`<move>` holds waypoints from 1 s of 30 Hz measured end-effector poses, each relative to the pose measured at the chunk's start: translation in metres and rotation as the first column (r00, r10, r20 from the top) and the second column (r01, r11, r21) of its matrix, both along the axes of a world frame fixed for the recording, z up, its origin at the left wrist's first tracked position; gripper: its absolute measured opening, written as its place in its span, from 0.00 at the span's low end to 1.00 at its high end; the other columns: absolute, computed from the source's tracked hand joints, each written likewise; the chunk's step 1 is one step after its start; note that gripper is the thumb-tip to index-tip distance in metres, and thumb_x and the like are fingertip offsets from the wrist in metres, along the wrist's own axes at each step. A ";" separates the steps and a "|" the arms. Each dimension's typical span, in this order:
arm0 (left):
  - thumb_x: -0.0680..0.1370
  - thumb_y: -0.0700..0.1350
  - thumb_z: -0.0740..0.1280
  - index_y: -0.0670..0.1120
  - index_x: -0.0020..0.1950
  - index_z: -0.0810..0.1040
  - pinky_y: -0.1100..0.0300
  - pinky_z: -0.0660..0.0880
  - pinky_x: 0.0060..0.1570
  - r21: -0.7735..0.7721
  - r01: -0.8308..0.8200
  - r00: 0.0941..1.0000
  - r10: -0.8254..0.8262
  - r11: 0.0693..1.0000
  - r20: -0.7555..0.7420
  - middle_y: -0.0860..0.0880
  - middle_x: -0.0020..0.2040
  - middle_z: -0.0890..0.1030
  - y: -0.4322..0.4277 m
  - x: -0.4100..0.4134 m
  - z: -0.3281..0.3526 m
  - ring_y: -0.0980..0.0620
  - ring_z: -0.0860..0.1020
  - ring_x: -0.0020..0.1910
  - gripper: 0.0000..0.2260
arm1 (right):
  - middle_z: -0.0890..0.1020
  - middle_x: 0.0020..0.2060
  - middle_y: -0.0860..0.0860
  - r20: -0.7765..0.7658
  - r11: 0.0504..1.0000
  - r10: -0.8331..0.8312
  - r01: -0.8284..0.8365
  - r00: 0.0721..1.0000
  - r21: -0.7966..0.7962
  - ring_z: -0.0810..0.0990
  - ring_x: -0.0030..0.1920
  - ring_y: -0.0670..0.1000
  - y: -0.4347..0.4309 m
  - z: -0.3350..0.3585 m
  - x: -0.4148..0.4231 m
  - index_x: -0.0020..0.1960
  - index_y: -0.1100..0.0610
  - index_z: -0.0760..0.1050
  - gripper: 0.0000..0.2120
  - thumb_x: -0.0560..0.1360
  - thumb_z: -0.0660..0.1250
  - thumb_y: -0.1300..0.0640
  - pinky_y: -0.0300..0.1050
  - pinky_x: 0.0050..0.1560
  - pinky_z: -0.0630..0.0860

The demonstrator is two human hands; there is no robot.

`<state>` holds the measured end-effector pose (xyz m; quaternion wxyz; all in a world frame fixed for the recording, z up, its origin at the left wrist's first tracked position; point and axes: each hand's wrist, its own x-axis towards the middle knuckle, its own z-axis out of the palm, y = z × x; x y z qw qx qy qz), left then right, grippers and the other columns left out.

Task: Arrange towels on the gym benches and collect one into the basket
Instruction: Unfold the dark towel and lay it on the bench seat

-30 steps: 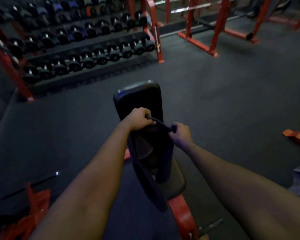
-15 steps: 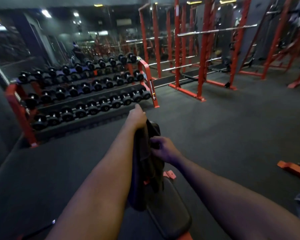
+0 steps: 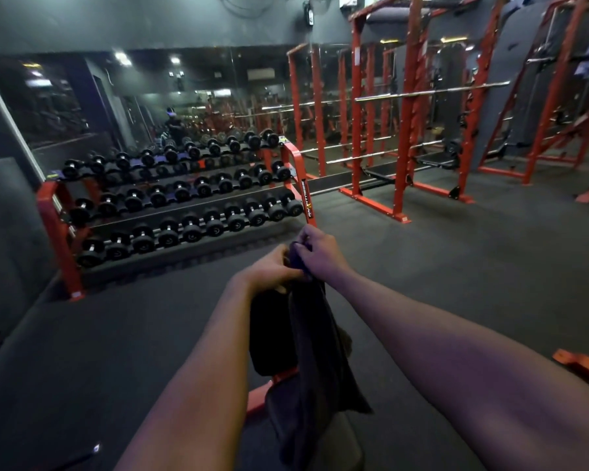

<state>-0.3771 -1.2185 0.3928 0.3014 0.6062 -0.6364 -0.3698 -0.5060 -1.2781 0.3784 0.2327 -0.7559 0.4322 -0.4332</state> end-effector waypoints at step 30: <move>0.74 0.32 0.59 0.41 0.50 0.78 0.47 0.78 0.44 -0.567 -0.390 0.637 0.657 0.725 0.402 0.40 0.50 0.78 -0.036 -0.003 0.014 0.39 0.79 0.49 0.12 | 0.79 0.40 0.53 0.021 0.952 -0.305 0.303 0.952 0.043 0.78 0.43 0.55 -0.025 0.012 -0.137 0.44 0.56 0.73 0.07 0.79 0.64 0.56 0.42 0.43 0.68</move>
